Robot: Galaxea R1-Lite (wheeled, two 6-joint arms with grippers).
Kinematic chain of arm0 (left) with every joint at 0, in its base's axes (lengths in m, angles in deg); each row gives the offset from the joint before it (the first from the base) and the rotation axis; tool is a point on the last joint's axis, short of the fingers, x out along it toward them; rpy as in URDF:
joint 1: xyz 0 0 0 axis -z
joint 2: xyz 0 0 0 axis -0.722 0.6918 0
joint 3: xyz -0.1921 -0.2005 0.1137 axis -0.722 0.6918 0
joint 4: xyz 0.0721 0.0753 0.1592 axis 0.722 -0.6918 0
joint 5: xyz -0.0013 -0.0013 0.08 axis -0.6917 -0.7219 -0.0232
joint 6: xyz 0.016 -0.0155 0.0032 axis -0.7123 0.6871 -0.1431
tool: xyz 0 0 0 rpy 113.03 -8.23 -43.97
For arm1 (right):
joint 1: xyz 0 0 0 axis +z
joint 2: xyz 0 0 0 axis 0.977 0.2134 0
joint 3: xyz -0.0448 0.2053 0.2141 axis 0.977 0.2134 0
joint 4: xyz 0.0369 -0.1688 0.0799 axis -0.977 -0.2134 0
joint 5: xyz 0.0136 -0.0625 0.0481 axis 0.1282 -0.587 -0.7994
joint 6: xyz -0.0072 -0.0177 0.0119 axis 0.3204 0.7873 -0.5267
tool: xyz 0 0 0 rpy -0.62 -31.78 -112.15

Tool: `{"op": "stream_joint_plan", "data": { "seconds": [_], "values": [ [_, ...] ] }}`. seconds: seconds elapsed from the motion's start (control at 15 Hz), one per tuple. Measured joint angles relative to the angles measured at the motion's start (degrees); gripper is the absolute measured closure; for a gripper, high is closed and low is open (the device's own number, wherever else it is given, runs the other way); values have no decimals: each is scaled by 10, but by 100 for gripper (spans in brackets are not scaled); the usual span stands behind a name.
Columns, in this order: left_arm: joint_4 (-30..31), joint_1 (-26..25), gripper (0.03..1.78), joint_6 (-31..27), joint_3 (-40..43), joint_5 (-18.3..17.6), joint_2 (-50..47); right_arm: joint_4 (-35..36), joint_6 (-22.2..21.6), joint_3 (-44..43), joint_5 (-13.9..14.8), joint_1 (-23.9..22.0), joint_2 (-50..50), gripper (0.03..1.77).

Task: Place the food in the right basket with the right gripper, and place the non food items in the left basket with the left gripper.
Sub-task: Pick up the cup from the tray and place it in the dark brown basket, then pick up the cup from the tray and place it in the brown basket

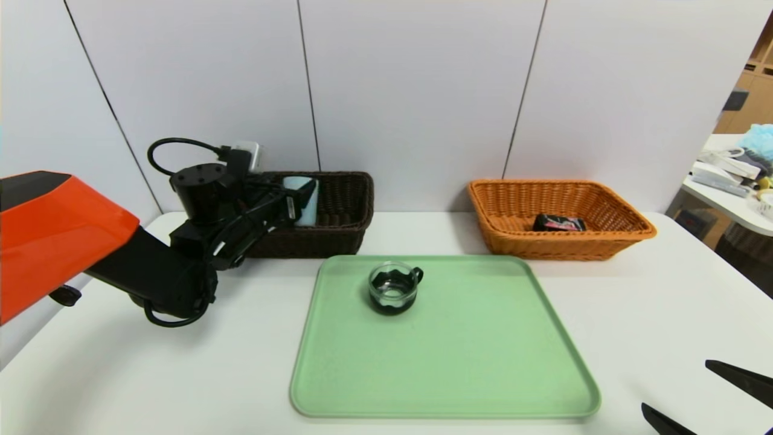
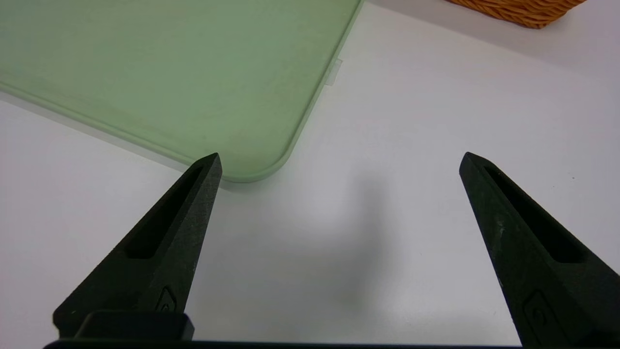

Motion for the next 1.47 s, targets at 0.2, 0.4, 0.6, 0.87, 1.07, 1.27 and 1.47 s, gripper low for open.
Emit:
{"op": "stream_joint_plan", "data": {
  "seconds": [0.2,0.4,0.6,0.87,1.07,1.27,1.47],
  "values": [
    [3,0,31,1,0,2,2,0,0,0,1,0,0,11],
    [7,1,24,3,8,3,-1,0,0,3,2,0,0,11],
    [7,3,20,11,44,-11,-30,0,0,5,2,0,-1,11],
    [-11,7,16,34,108,-43,-103,0,0,9,2,0,-5,11],
    [-26,16,14,35,164,-70,-166,0,0,12,2,0,-12,11],
    [-38,24,14,29,209,-115,-217,-2,0,14,3,0,-21,11],
    [-100,32,13,17,227,-170,-273,-27,0,15,2,0,-36,11]
  ]
}}
